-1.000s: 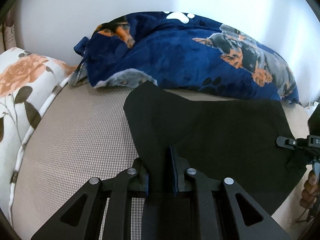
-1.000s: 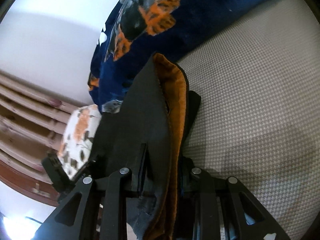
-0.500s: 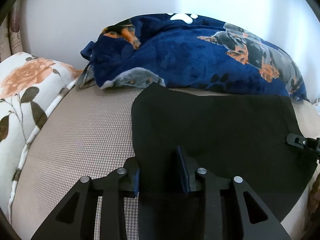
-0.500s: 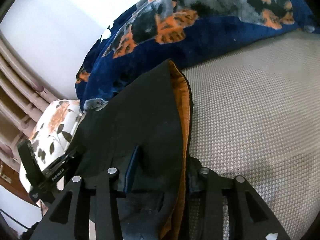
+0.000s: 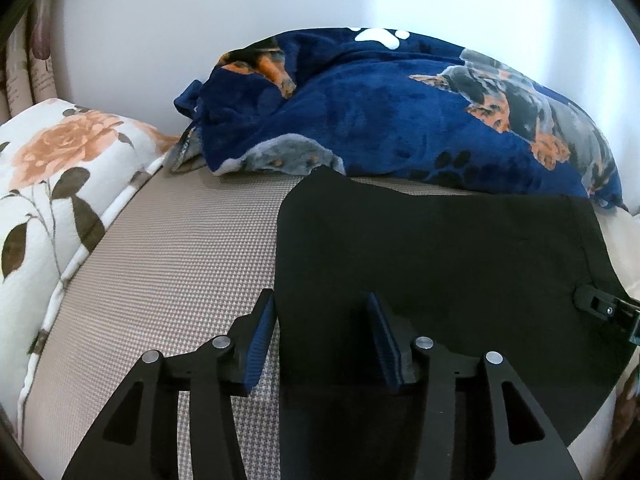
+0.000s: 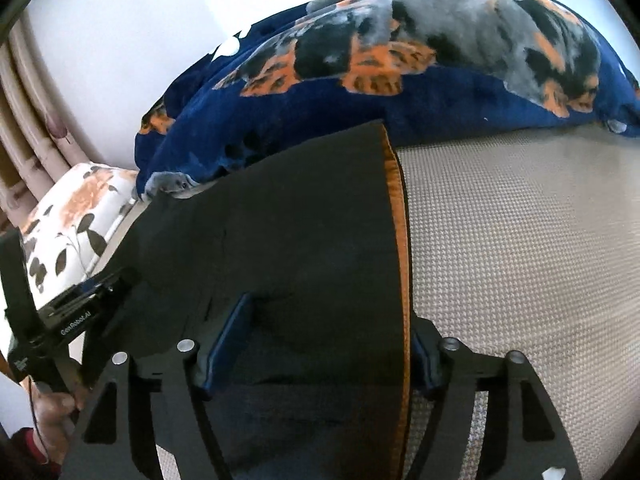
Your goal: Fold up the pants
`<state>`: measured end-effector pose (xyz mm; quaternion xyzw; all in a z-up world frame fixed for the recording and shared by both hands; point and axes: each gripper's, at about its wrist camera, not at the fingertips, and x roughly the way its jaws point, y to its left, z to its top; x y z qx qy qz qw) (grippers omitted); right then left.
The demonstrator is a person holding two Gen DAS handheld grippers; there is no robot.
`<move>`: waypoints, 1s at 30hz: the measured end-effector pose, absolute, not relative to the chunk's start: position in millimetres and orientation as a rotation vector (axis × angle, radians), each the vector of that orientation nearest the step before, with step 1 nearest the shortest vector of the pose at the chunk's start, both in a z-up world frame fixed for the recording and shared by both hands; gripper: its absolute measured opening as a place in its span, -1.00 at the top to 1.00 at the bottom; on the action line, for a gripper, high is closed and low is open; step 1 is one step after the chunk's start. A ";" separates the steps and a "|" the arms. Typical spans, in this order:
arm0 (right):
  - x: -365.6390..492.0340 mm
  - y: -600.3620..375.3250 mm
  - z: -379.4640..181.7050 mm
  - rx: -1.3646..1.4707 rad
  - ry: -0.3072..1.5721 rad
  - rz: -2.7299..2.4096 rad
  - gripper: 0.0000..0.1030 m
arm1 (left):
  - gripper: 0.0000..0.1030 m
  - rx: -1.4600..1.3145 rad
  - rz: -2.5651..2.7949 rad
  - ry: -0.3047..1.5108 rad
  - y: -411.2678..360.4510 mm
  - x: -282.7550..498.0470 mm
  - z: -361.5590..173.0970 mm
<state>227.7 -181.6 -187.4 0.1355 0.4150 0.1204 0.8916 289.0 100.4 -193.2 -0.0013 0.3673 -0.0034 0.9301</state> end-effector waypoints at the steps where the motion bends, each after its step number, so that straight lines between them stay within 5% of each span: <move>1: 227.7 -182.1 -187.5 0.283 0.860 0.249 -0.31 | 0.02 -0.002 -0.005 0.752 100.4 289.3 -193.2; 30: 228.3 -179.8 -188.4 0.241 0.858 0.207 -0.52 | -0.30 0.048 0.058 0.738 97.4 287.6 -192.1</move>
